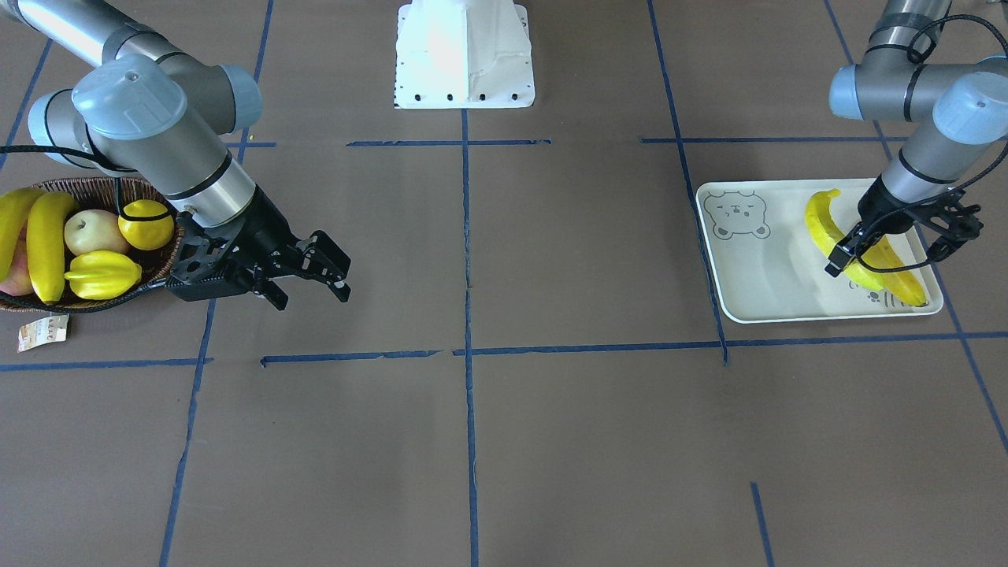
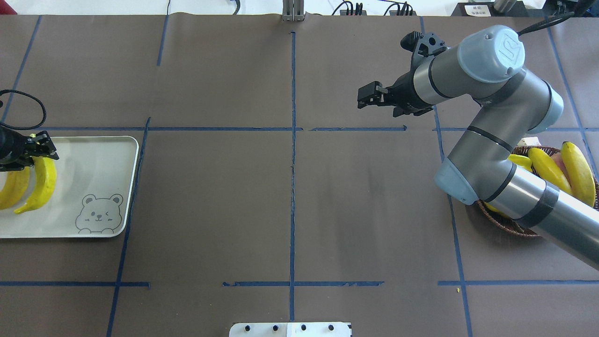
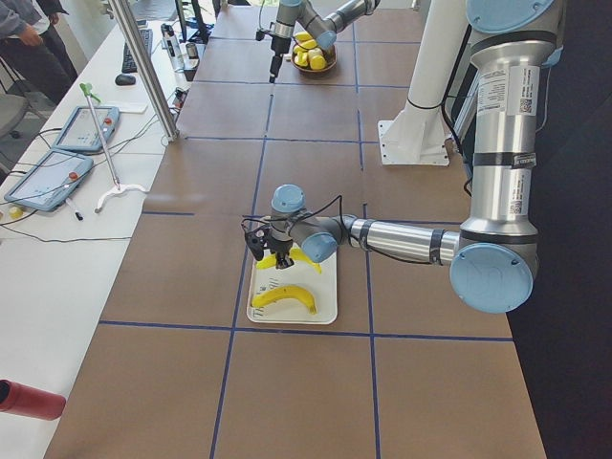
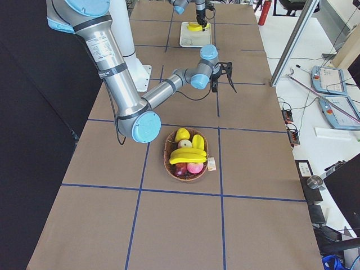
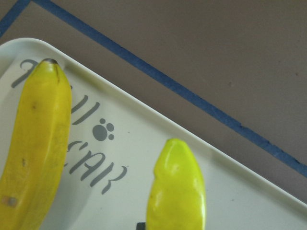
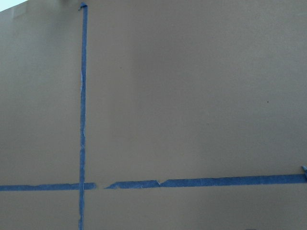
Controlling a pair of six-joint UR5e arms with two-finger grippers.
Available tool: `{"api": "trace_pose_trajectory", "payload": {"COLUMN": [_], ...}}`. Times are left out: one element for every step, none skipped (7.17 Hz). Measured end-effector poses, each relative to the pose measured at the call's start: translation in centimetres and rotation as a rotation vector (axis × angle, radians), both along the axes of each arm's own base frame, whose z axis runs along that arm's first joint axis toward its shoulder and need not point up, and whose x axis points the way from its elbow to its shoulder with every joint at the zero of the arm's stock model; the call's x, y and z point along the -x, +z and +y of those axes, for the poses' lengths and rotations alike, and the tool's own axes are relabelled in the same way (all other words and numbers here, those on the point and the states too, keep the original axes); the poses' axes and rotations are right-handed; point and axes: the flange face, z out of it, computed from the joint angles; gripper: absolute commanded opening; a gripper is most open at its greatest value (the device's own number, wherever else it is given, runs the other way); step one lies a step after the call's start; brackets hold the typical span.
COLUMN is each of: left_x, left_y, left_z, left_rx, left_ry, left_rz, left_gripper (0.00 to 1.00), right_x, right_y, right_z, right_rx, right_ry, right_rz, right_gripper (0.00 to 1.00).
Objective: Transfer all bananas from basket to plate
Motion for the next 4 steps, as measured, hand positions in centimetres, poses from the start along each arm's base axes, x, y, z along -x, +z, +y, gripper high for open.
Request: {"api": "trace_pose_trajectory", "payload": {"left_x": [0.7, 1.6, 2.8, 4.2], "left_y": [0.4, 0.8, 0.9, 0.7], "left_z": [-0.3, -0.7, -1.2, -1.7], "left_rx": [-0.02, -0.05, -0.084, -0.121], "left_ry": [0.001, 0.014, 0.025, 0.039], "left_rz": [-0.018, -0.038, -0.054, -0.065], "left_gripper": [0.7, 1.0, 1.0, 1.0], "right_x": [-0.1, 0.0, 0.1, 0.1], "right_y": [-0.1, -0.2, -0.2, -0.2], "right_z": [0.0, 0.1, 0.2, 0.2], "right_rx": [-0.002, -0.003, -0.004, -0.004], "right_ry": [0.0, -0.001, -0.002, -0.002], "right_rz": [-0.002, -0.002, -0.002, -0.002], "right_gripper": [0.99, 0.99, 0.99, 0.99]}}
